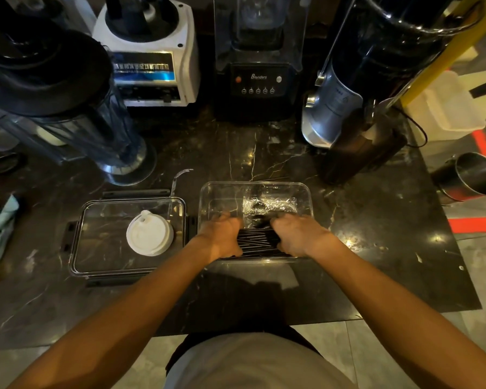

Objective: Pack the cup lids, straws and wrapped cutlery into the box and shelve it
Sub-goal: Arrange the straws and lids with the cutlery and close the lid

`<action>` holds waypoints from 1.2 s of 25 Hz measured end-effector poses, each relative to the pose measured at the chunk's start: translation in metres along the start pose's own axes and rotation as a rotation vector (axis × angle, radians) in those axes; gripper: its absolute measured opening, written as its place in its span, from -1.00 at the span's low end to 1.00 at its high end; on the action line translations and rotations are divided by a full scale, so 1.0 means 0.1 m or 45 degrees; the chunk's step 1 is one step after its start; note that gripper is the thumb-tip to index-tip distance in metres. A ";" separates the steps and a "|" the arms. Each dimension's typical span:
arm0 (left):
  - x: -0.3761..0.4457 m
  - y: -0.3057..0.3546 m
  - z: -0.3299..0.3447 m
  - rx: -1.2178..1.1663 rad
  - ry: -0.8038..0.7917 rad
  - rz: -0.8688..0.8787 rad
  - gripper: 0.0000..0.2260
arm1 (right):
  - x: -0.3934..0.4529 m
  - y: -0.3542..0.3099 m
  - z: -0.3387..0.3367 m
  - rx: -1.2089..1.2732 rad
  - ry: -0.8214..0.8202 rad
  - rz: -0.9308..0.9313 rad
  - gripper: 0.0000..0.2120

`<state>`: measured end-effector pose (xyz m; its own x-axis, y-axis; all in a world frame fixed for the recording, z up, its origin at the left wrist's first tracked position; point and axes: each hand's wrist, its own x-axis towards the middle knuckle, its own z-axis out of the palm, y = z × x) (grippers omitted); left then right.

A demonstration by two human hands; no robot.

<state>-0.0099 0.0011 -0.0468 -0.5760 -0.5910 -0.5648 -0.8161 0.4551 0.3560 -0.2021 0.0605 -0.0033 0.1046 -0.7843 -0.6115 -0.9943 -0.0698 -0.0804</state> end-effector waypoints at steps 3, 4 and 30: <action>0.01 0.01 0.00 0.119 0.018 -0.001 -0.52 | 0.01 0.02 0.04 -0.034 0.105 0.028 -0.54; 0.01 0.01 0.00 0.125 0.023 0.002 -0.54 | 0.02 0.02 0.06 -0.032 0.106 0.034 -0.50; -0.13 0.14 -0.06 -0.230 -0.170 -0.162 -0.70 | 0.07 0.05 0.23 -0.097 0.164 0.016 -0.58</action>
<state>-0.0136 0.0110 -0.0298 -0.4668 -0.5370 -0.7027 -0.8835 0.2493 0.3965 -0.2058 0.0691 -0.0259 0.0937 -0.8578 -0.5054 -0.9947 -0.1025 -0.0105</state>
